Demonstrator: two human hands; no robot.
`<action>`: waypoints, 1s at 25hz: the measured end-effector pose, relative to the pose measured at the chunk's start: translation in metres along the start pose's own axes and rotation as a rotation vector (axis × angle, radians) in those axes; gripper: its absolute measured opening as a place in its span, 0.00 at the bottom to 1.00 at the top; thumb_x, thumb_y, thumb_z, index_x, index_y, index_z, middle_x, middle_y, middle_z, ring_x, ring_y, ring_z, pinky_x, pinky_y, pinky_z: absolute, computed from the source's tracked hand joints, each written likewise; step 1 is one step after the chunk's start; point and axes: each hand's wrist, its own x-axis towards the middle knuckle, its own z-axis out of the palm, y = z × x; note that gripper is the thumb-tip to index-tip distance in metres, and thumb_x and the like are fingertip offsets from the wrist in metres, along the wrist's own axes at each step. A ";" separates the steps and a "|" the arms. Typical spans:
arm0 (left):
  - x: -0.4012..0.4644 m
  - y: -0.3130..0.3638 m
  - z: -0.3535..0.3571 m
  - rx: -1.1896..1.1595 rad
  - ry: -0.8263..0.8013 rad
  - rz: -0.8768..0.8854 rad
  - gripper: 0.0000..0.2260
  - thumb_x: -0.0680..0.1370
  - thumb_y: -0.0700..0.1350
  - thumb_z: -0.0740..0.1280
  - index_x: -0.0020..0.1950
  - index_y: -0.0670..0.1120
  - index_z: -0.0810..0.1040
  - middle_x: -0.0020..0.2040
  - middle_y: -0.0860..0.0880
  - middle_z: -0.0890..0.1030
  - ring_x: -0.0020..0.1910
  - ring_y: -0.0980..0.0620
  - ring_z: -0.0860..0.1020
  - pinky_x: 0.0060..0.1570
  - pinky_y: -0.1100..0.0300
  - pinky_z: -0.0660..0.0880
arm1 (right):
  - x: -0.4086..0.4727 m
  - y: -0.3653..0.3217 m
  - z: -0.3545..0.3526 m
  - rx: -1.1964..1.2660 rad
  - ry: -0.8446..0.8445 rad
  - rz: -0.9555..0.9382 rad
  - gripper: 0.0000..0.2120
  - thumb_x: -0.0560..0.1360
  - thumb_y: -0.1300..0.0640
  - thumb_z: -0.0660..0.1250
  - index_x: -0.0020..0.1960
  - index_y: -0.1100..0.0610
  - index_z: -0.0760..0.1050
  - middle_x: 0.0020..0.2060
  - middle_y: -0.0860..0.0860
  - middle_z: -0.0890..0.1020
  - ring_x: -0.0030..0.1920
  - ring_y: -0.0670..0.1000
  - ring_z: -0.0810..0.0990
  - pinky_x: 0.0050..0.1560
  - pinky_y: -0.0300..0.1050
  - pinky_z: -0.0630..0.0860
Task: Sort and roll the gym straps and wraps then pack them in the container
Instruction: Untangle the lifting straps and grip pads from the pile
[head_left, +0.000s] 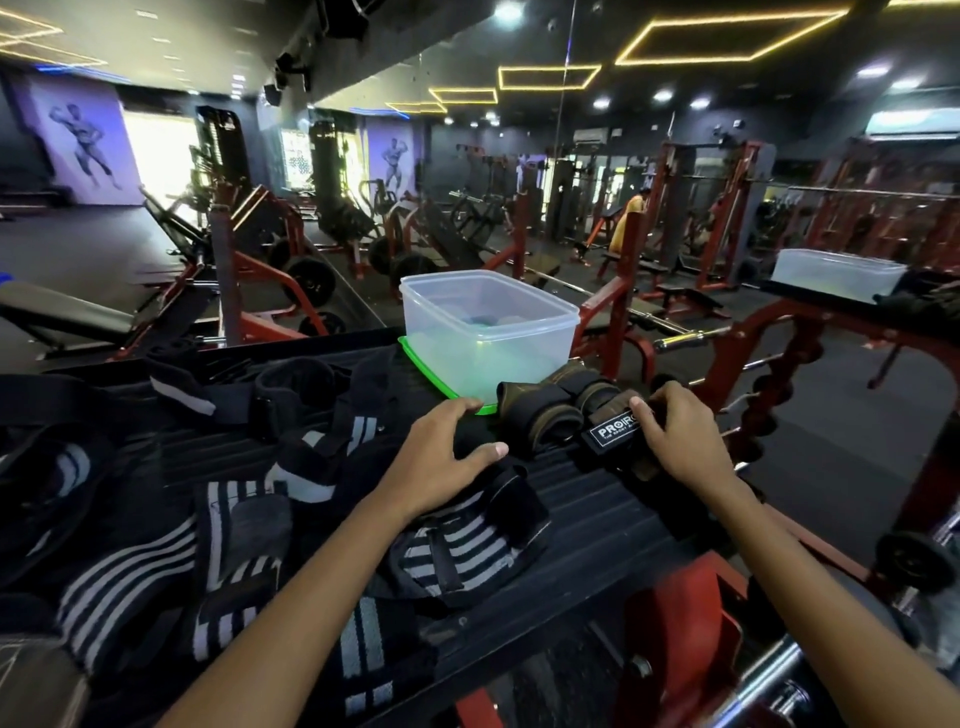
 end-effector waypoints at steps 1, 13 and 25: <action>0.000 -0.001 0.001 0.028 -0.024 0.011 0.28 0.74 0.53 0.72 0.71 0.46 0.70 0.69 0.50 0.73 0.68 0.55 0.69 0.63 0.65 0.63 | -0.002 0.000 0.001 -0.148 0.048 -0.069 0.13 0.79 0.51 0.63 0.46 0.62 0.74 0.43 0.57 0.79 0.48 0.61 0.74 0.42 0.52 0.71; -0.004 -0.006 0.001 0.110 -0.076 0.047 0.28 0.75 0.55 0.70 0.72 0.46 0.69 0.69 0.50 0.72 0.67 0.54 0.70 0.65 0.61 0.67 | -0.001 0.003 -0.002 -0.043 -0.068 0.033 0.21 0.81 0.43 0.50 0.47 0.58 0.72 0.47 0.57 0.79 0.51 0.61 0.76 0.48 0.57 0.72; -0.038 -0.042 -0.111 0.162 0.273 -0.133 0.23 0.76 0.48 0.71 0.68 0.43 0.73 0.66 0.49 0.75 0.66 0.53 0.72 0.58 0.73 0.63 | 0.003 -0.186 0.059 0.468 -0.346 -0.470 0.17 0.77 0.54 0.68 0.62 0.61 0.73 0.58 0.56 0.78 0.59 0.54 0.76 0.60 0.52 0.74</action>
